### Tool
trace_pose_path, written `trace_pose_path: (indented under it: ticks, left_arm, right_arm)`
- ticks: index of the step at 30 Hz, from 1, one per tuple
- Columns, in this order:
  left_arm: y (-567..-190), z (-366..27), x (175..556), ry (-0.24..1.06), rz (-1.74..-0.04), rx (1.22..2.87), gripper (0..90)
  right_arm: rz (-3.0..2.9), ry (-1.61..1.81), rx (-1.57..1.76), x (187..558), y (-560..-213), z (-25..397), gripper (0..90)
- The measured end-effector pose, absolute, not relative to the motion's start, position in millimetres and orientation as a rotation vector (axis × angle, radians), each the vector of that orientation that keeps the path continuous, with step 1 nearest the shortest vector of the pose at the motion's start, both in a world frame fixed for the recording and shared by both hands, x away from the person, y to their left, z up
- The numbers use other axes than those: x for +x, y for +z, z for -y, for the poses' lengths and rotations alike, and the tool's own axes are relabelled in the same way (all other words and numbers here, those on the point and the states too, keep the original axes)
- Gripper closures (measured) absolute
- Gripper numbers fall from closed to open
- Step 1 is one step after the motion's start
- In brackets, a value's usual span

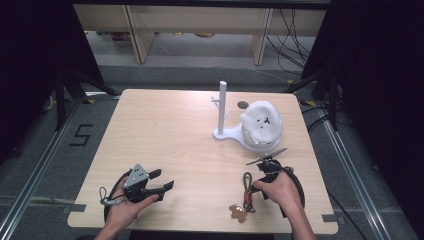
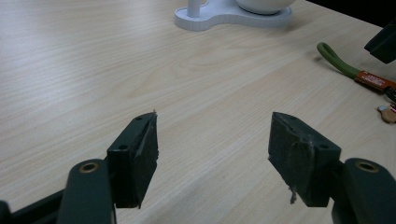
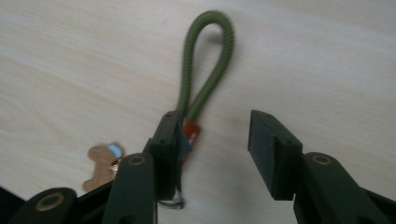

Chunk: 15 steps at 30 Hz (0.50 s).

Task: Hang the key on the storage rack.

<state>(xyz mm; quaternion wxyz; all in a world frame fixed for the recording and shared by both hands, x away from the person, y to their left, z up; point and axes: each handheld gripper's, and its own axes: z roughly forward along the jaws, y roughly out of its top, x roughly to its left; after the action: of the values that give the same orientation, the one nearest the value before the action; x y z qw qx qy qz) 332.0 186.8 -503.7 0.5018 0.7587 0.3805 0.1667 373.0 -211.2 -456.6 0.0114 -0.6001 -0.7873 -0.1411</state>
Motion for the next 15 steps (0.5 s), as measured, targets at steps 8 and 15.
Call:
trace_pose_path:
  ticks: [8, 15]
  left_arm:
    - [-504.7, -185.1, 329.4, 0.395, -0.904, 1.830, 33.0]
    - [-504.8, -185.7, 329.5, 0.397, -0.910, 1.828, 33.0]
  right_arm:
    - [2.447, -0.393, -1.832, 371.4, -466.5, 194.2, 57.5]
    - [2.424, -0.322, -1.841, 372.3, -474.0, 186.4, 57.9]
